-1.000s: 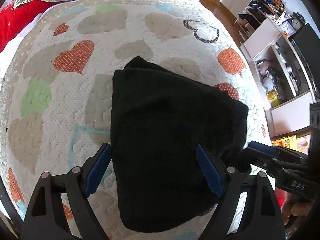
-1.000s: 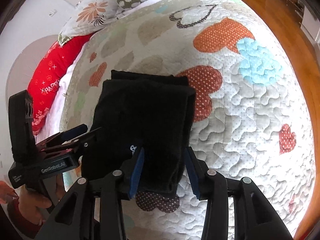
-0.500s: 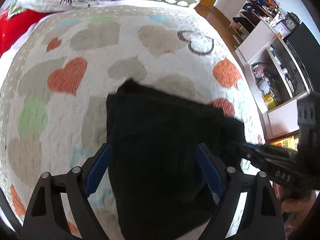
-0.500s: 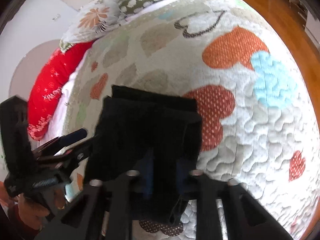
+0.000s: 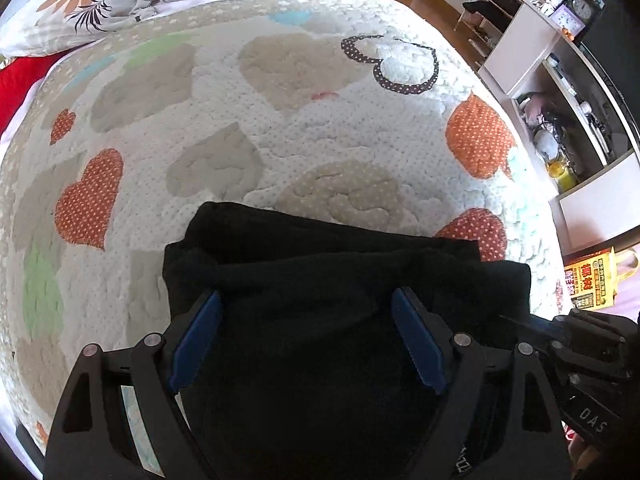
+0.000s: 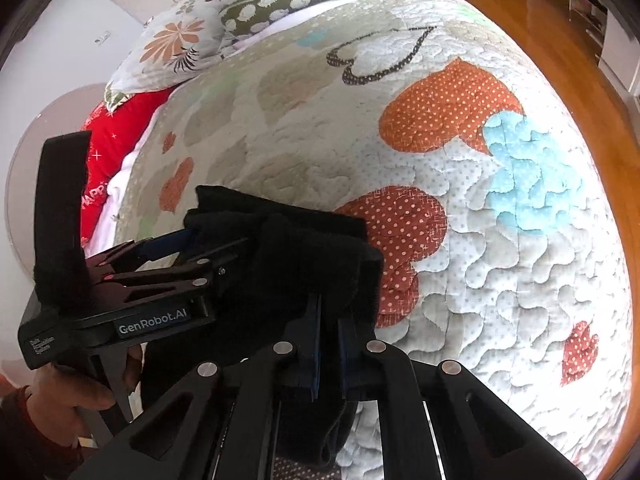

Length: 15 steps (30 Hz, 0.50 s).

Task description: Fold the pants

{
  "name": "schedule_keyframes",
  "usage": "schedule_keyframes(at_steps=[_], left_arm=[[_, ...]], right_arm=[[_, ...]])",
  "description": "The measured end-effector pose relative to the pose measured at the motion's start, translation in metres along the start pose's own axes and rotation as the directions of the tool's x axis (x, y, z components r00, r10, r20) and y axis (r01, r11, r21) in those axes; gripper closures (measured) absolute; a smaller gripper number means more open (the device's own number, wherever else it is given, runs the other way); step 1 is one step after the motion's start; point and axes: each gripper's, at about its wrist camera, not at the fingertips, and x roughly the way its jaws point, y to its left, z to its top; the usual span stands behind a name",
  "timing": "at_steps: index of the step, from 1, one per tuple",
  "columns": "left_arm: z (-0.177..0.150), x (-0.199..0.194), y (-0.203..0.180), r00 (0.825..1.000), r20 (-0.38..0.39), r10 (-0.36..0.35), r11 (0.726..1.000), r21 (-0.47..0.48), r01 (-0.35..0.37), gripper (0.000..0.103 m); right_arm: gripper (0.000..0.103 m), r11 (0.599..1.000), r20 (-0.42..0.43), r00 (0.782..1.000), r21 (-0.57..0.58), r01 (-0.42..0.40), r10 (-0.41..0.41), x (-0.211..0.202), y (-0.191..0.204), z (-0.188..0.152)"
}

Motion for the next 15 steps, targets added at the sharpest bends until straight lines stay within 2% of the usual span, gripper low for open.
schedule_keyframes(at_steps=[3, 6, 9, 11, 13, 15], left_arm=[[0.0, -0.001, -0.001, 1.0, -0.001, 0.005, 1.0, 0.002, -0.005, 0.017], [-0.003, -0.007, 0.002, 1.0, 0.001, -0.007, 1.0, -0.012, 0.007, 0.017], [-0.008, -0.018, 0.008, 1.0, 0.0, -0.026, 0.998, -0.049, 0.026, 0.017], [-0.013, -0.026, 0.011, 0.999, 0.004, -0.036, 0.997, -0.072, 0.036, 0.017], [-0.021, -0.036, 0.014, 0.999, 0.013, -0.043, 0.995, -0.087, 0.044, 0.017], [-0.028, -0.044, 0.017, 0.999, 0.02, -0.043, 0.995, -0.094, 0.044, 0.017]], right_arm=[[0.096, 1.0, -0.006, 1.0, 0.006, -0.007, 0.008, -0.001, -0.001, -0.001], [0.087, 0.999, -0.002, 0.999, 0.029, -0.036, 0.036, -0.013, -0.002, -0.002], [0.083, 0.999, -0.004, 0.999, 0.027, -0.038, 0.038, -0.027, -0.001, -0.006], [0.074, 0.999, -0.012, 0.999, 0.021, -0.05, 0.05, -0.034, -0.001, -0.011], [0.05, 0.998, -0.018, 0.998, 0.031, -0.055, 0.056, -0.037, -0.001, -0.019], [0.049, 0.997, -0.043, 0.997, 0.041, -0.07, 0.072, -0.035, -0.002, -0.029]])
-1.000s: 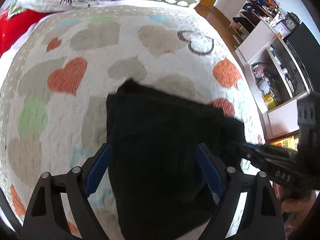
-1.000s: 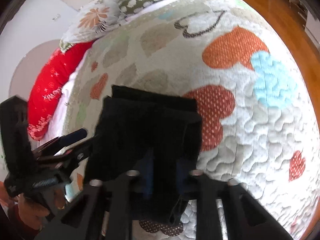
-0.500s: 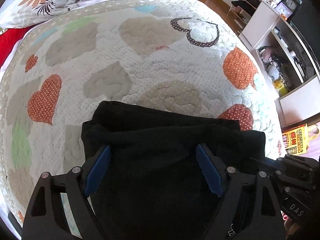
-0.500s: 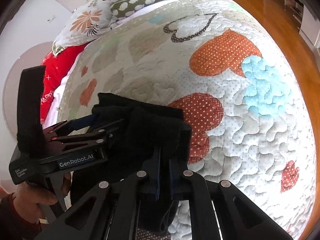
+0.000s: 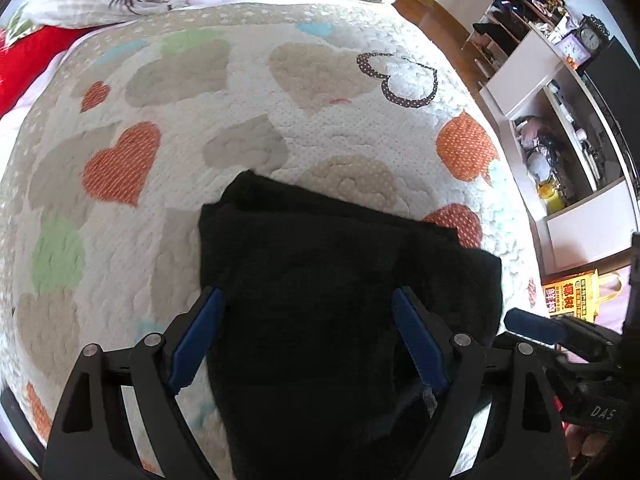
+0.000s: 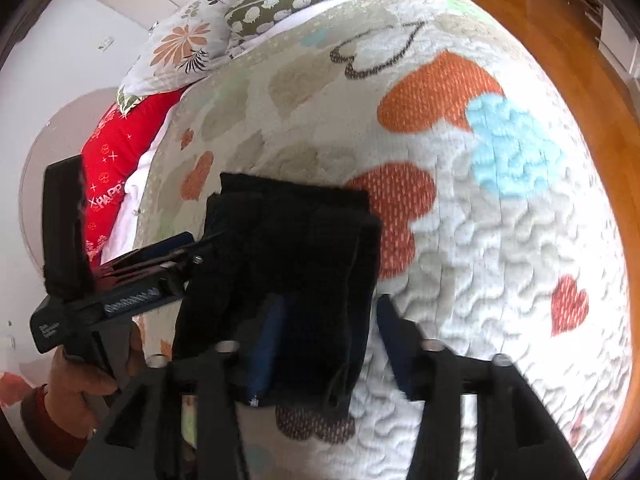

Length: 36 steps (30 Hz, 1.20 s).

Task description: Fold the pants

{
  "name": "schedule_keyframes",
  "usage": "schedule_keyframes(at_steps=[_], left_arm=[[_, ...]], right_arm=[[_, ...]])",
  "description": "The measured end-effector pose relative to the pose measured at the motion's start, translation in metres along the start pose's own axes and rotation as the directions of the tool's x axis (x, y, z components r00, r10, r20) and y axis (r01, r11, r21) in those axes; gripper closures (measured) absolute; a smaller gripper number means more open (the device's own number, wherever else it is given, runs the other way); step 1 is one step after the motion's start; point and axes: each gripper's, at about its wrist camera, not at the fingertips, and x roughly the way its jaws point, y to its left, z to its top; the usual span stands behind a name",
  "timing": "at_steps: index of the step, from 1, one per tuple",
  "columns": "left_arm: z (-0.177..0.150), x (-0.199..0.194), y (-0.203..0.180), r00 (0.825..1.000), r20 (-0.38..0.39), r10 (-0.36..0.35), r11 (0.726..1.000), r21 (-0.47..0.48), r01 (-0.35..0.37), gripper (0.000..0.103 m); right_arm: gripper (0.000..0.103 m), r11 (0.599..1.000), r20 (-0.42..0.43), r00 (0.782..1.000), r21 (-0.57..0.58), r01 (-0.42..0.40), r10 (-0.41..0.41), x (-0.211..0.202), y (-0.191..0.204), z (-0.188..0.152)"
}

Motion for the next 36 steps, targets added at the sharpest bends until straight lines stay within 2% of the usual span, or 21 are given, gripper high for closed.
schedule_keyframes(at_steps=[5, 6, 10, 13, 18, 20, 21, 23, 24, 26, 27, 28, 31, 36], left_arm=[[-0.016, -0.013, 0.008, 1.0, -0.005, 0.0, 1.0, -0.028, 0.0, 0.017], [-0.019, -0.014, 0.009, 1.0, -0.01, 0.004, 0.999, -0.032, -0.005, 0.017], [-0.029, -0.017, 0.014, 1.0, -0.019, 0.01, 0.999, -0.04, -0.01, 0.017], [-0.033, -0.017, 0.016, 1.0, -0.022, 0.011, 0.999, -0.045, -0.012, 0.017], [-0.037, -0.016, 0.02, 1.0, -0.018, 0.01, 0.998, -0.061, -0.011, 0.017], [-0.039, -0.013, 0.022, 1.0, -0.028, 0.009, 0.998, -0.067, -0.011, 0.017], [-0.04, -0.012, 0.023, 0.999, -0.034, 0.009, 0.997, -0.07, -0.011, 0.017], [-0.042, -0.012, 0.025, 0.999, -0.039, 0.001, 0.997, -0.078, -0.004, 0.017], [-0.043, -0.013, 0.026, 0.999, -0.035, -0.008, 0.997, -0.083, 0.005, 0.017], [-0.043, -0.015, 0.031, 0.999, -0.025, -0.038, 0.994, -0.099, 0.036, 0.017], [-0.043, -0.015, 0.034, 0.998, -0.02, -0.057, 0.992, -0.112, 0.054, 0.017], [-0.043, -0.015, 0.04, 0.997, -0.014, -0.08, 0.989, -0.129, 0.077, 0.017], [-0.043, -0.011, 0.051, 0.993, -0.014, -0.116, 0.983, -0.144, 0.112, 0.017], [-0.045, -0.007, 0.06, 0.993, -0.028, -0.111, 0.985, -0.134, 0.106, 0.017]], right_arm=[[0.053, 0.999, -0.046, 0.999, 0.034, -0.021, 0.022, 0.014, 0.003, -0.018], [0.056, 0.999, -0.05, 0.999, 0.044, -0.015, 0.017, 0.016, 0.004, -0.021], [0.083, 0.999, -0.051, 0.998, 0.024, 0.036, -0.034, 0.016, 0.007, -0.026], [0.087, 0.998, -0.035, 0.999, 0.036, 0.042, -0.041, 0.01, 0.002, -0.028], [0.088, 0.998, -0.057, 0.996, 0.014, 0.067, -0.066, 0.016, 0.001, -0.031], [0.087, 0.998, -0.063, 0.996, 0.025, 0.061, -0.059, 0.018, -0.002, -0.03], [0.082, 0.998, -0.057, 0.997, 0.041, 0.049, -0.046, 0.016, -0.003, -0.029], [0.08, 0.998, -0.027, 0.999, 0.059, 0.036, -0.034, 0.008, -0.007, -0.027], [0.075, 0.998, -0.009, 1.0, 0.055, 0.023, -0.022, 0.003, -0.008, -0.025], [0.058, 0.999, 0.022, 1.0, 0.047, 0.002, -0.003, -0.003, -0.01, -0.021], [0.046, 0.999, 0.034, 0.999, 0.045, -0.011, 0.009, -0.004, -0.012, -0.019], [0.043, 0.999, 0.04, 0.999, 0.045, -0.026, 0.024, -0.004, -0.014, -0.017], [0.043, 0.997, 0.04, 0.998, 0.056, -0.046, 0.043, 0.002, -0.019, -0.012], [0.043, 0.997, 0.021, 0.999, 0.058, -0.048, 0.047, 0.01, -0.02, -0.012]])
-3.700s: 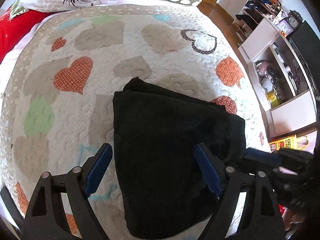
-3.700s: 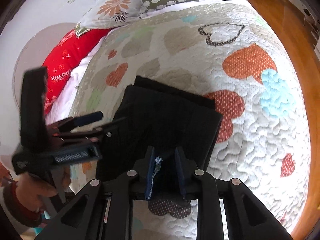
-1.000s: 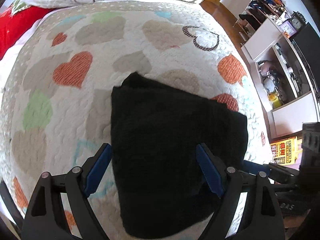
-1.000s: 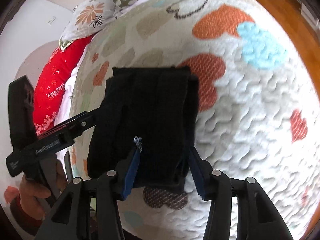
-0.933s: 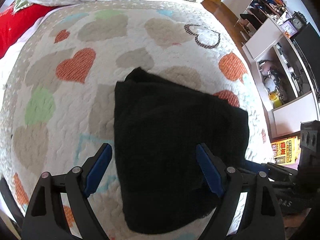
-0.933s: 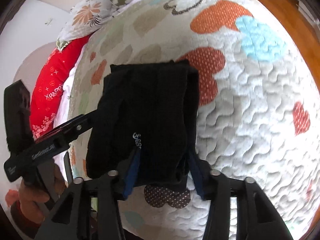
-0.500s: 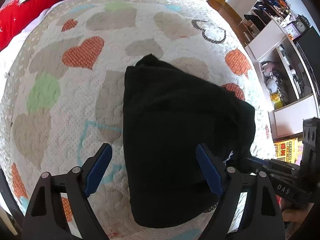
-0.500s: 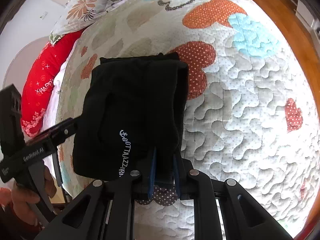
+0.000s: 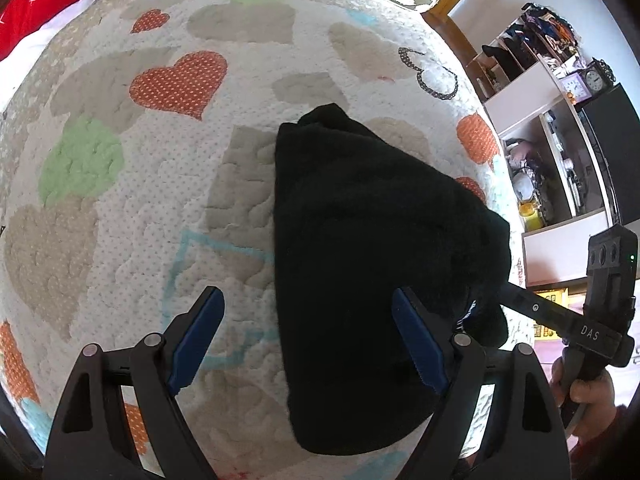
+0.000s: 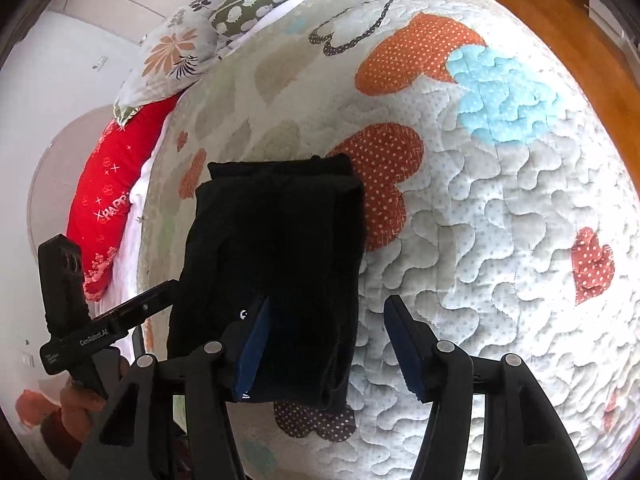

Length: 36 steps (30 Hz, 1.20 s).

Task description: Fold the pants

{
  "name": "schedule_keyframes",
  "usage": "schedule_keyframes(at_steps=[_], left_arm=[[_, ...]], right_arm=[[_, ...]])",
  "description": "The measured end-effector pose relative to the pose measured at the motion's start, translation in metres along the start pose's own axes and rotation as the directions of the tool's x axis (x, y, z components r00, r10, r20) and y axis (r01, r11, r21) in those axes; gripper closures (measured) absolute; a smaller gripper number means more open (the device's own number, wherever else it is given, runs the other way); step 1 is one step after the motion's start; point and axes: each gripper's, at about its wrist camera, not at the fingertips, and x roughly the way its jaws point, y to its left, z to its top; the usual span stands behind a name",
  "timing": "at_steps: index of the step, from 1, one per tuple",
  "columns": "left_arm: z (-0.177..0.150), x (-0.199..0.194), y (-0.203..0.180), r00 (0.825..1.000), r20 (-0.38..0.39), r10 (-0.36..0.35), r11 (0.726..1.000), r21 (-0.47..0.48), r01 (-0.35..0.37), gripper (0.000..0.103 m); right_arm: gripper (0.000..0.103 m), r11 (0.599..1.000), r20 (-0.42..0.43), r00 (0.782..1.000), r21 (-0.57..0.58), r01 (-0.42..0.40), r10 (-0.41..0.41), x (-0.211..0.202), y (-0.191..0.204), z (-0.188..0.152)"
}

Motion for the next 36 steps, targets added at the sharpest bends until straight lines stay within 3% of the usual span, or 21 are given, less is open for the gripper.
schedule_keyframes(at_steps=[11, 19, 24, 27, 29, 34, 35, 36], left_arm=[[0.005, 0.021, 0.01, 0.991, -0.025, -0.135, 0.991, -0.028, 0.134, 0.016], [0.006, 0.036, 0.017, 0.969, -0.032, -0.245, 0.969, -0.051, 0.243, 0.001], [0.007, 0.041, 0.011, 0.968, -0.029, -0.247, 0.969, -0.027, 0.247, 0.0], [0.011, 0.044, 0.014, 0.965, -0.027, -0.262, 0.963, -0.065, 0.26, 0.0], [0.014, 0.045, 0.015, 0.965, -0.023, -0.261, 0.961, -0.099, 0.258, 0.0], [0.015, 0.046, 0.007, 0.969, -0.01, -0.246, 0.965, -0.098, 0.244, 0.0], [0.014, 0.046, 0.005, 0.966, -0.004, -0.257, 0.963, -0.09, 0.256, 0.002], [0.013, 0.044, 0.002, 0.963, -0.002, -0.271, 0.96, -0.078, 0.27, 0.011]], right_arm=[[0.037, 0.999, -0.022, 1.0, -0.047, -0.009, 0.008, 0.018, 0.0, 0.005], [0.032, 0.994, -0.024, 0.998, -0.092, -0.065, 0.063, 0.029, 0.003, 0.008], [0.03, 0.991, -0.014, 0.993, -0.073, -0.115, 0.114, 0.032, -0.002, 0.011], [0.03, 0.988, -0.02, 0.99, -0.066, -0.141, 0.14, 0.038, -0.001, 0.014], [0.033, 0.987, -0.026, 0.989, -0.06, -0.147, 0.146, 0.042, 0.001, 0.017], [0.06, 0.988, -0.024, 0.991, -0.071, -0.135, 0.134, 0.042, 0.009, 0.018], [0.062, 0.988, -0.02, 0.99, -0.075, -0.138, 0.137, 0.039, 0.011, 0.017], [0.067, 0.987, -0.018, 0.99, -0.08, -0.139, 0.138, 0.036, 0.014, 0.017]])
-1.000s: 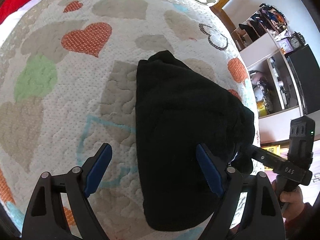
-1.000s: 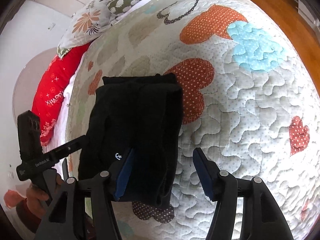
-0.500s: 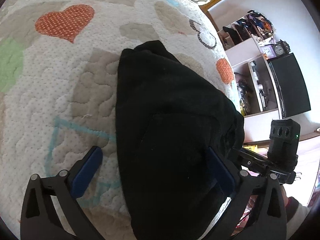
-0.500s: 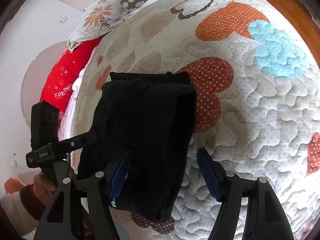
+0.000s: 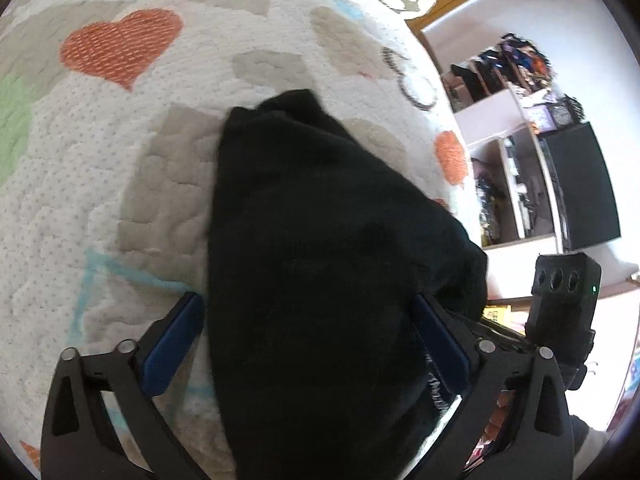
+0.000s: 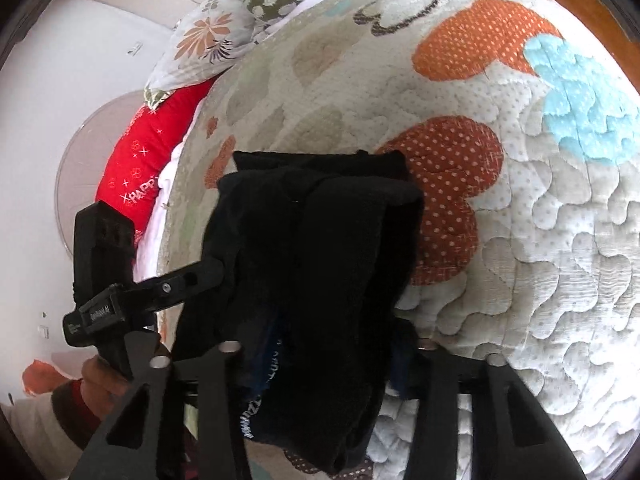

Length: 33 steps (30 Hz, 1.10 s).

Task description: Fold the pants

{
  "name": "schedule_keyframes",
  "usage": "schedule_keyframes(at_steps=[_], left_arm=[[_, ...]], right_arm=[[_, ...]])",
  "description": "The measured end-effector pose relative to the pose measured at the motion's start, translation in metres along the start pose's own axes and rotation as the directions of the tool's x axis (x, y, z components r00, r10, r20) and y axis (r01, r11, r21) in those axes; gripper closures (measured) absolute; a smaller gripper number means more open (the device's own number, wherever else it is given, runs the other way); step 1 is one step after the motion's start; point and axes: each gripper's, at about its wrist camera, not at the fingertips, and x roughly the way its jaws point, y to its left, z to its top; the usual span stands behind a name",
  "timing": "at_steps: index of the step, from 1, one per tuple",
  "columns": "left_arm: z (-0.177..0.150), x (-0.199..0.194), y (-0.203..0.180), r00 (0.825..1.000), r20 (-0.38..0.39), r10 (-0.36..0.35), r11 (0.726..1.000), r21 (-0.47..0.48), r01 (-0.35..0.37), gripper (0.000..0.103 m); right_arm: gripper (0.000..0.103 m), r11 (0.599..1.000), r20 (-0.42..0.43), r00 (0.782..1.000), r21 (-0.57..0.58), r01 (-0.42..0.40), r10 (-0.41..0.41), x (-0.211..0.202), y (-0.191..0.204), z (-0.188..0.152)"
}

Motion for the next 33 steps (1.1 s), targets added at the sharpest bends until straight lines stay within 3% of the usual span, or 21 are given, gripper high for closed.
schedule_keyframes(at_steps=[2, 6, 9, 16, 23, 29, 31, 33], left_arm=[[-0.002, -0.002, -0.006, 1.0, 0.007, 0.015, 1.0, 0.02, -0.015, 0.018], [0.0, -0.014, -0.004, 0.999, 0.028, -0.041, 0.999, -0.028, 0.042, 0.044], [0.004, -0.033, -0.01, 0.997, 0.058, -0.048, 0.999, 0.011, 0.048, 0.056], [0.037, -0.079, -0.012, 0.987, 0.152, -0.043, 0.998, 0.047, 0.036, 0.056], [0.065, -0.083, 0.016, 0.985, 0.173, 0.026, 0.998, 0.047, -0.034, 0.056], [0.077, -0.059, 0.049, 0.985, 0.138, 0.099, 0.995, 0.01, -0.101, 0.056], [0.081, -0.049, 0.066, 0.984, 0.113, 0.138, 0.99, -0.04, -0.134, 0.052], [0.081, -0.048, 0.071, 0.984, 0.104, 0.142, 0.989, -0.067, -0.136, 0.037]], right_arm=[[0.071, 1.0, 0.008, 1.0, -0.009, -0.001, 0.001, -0.005, 0.007, 0.001], [0.073, 0.999, 0.018, 1.0, -0.033, -0.013, 0.014, -0.018, 0.026, 0.006], [0.074, 0.998, 0.038, 0.998, -0.052, -0.04, 0.042, -0.025, 0.047, 0.014], [0.074, 0.99, 0.073, 0.993, -0.107, -0.087, 0.095, -0.016, 0.083, 0.047], [0.074, 0.984, 0.053, 0.995, -0.158, -0.079, 0.088, 0.03, 0.105, 0.089], [0.073, 0.992, 0.013, 1.0, -0.126, 0.028, -0.026, 0.066, 0.088, 0.101], [0.068, 0.995, -0.009, 0.998, -0.072, 0.063, -0.064, 0.074, 0.074, 0.103], [0.064, 0.995, -0.017, 0.995, -0.029, 0.093, -0.094, 0.071, 0.066, 0.104]])
